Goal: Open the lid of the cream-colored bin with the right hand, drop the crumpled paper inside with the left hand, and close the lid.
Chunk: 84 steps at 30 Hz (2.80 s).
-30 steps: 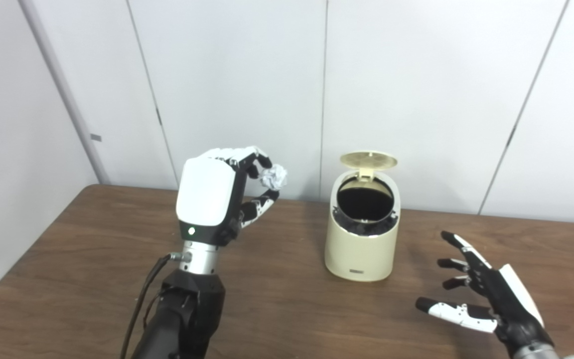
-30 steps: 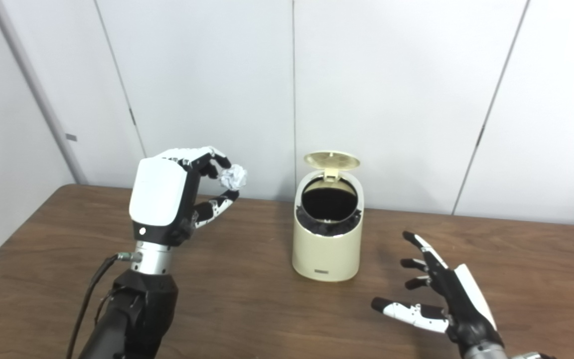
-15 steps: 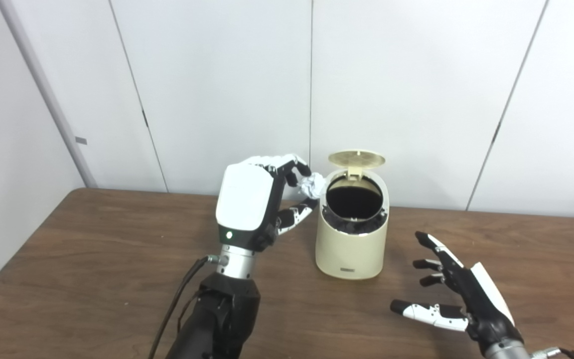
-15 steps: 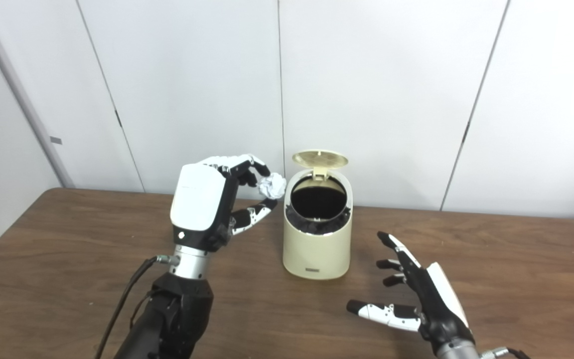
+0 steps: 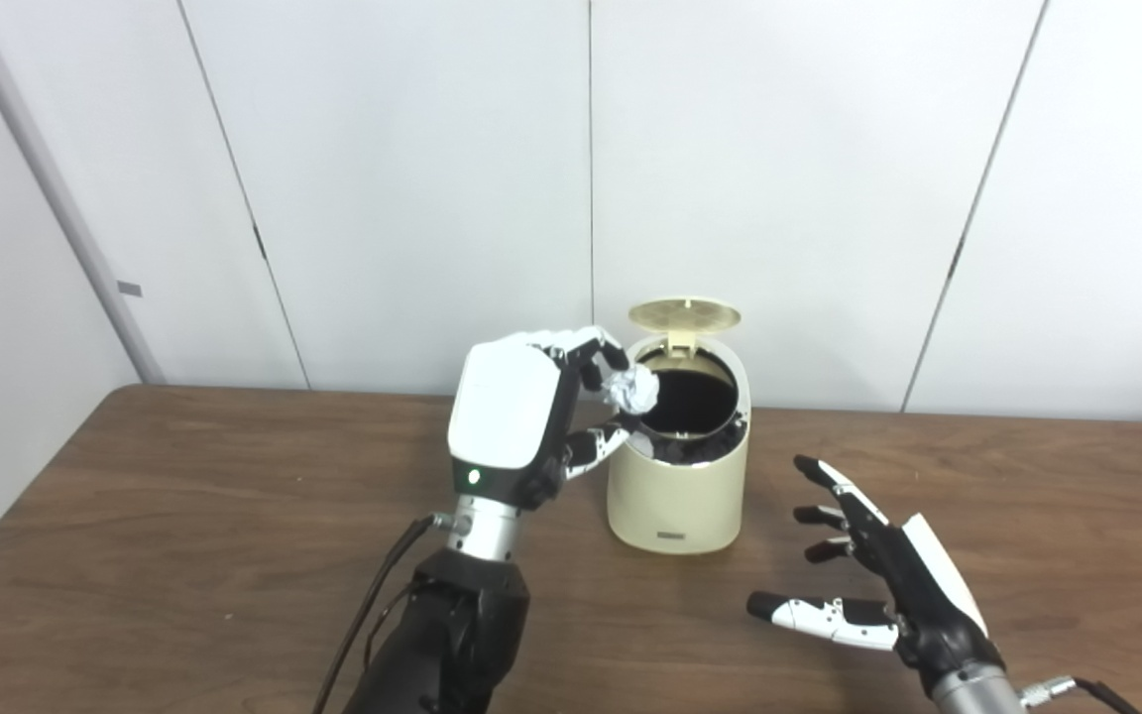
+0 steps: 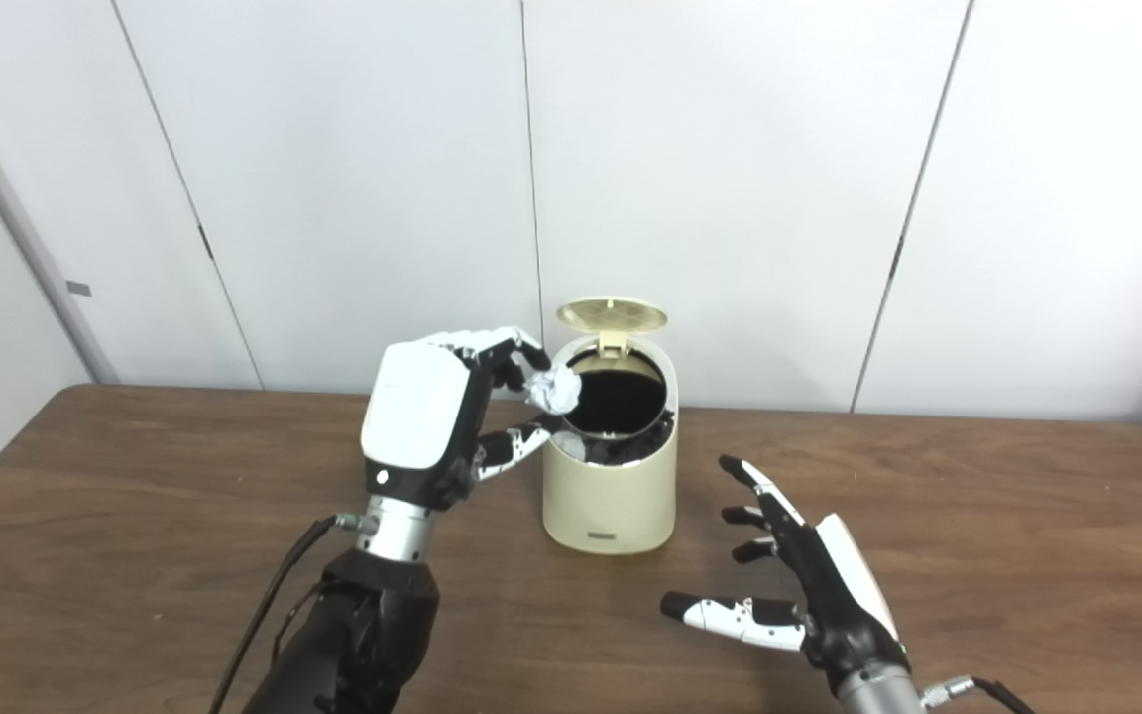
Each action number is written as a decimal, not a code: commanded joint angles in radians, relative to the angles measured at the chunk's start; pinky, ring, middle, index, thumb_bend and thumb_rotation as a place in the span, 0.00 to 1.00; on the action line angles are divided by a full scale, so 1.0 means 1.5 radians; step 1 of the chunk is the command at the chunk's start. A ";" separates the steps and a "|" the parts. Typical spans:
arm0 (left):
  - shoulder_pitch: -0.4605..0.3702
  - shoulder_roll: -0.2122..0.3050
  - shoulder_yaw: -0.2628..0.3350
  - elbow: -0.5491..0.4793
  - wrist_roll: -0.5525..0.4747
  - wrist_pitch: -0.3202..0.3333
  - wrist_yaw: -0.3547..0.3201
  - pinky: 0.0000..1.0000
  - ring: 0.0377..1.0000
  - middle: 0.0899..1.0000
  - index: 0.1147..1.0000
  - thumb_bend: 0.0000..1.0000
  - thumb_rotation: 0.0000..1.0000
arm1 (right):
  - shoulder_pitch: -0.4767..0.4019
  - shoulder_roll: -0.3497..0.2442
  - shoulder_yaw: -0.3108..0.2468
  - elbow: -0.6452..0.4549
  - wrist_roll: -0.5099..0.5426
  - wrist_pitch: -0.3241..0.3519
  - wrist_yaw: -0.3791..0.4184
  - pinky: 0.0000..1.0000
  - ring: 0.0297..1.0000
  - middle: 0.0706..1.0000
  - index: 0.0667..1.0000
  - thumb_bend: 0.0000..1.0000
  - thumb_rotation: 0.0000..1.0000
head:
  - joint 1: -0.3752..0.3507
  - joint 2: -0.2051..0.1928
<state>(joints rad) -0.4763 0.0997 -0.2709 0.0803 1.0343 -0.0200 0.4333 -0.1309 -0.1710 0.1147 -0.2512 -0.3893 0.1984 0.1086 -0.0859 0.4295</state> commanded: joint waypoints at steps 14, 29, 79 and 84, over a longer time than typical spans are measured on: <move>-0.079 -0.010 -0.019 0.054 -0.015 -0.007 0.027 0.49 0.43 0.38 0.47 0.52 0.00 | -0.010 -0.002 -0.002 -0.026 -0.016 -0.017 -0.011 0.64 0.80 0.93 0.91 0.69 0.33 | -0.011 -0.001; -0.121 -0.007 -0.038 0.122 -0.009 -0.008 0.061 0.46 0.43 0.38 0.47 0.52 0.00 | -0.002 -0.004 -0.008 -0.042 -0.019 -0.011 -0.010 0.65 0.79 0.93 0.90 0.69 0.34 | -0.019 0.001; -0.109 0.015 -0.066 0.084 -0.008 0.058 -0.053 0.54 0.52 0.44 0.54 0.54 0.00 | 0.007 0.001 -0.009 -0.047 -0.025 -0.007 -0.008 0.67 0.78 0.92 0.88 0.66 0.29 | -0.001 0.021; -0.108 0.013 -0.065 0.078 -0.005 0.065 -0.056 0.53 0.51 0.44 0.62 0.55 0.00 | 0.007 0.000 -0.009 -0.048 -0.026 -0.009 -0.008 0.67 0.79 0.92 0.87 0.67 0.30 | 0.003 0.027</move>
<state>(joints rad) -0.6041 0.1158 -0.3718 0.2334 1.0143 0.0707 0.3392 -0.1029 -0.1713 0.1046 -0.2817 -0.4285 0.2026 0.1088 -0.0813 0.4694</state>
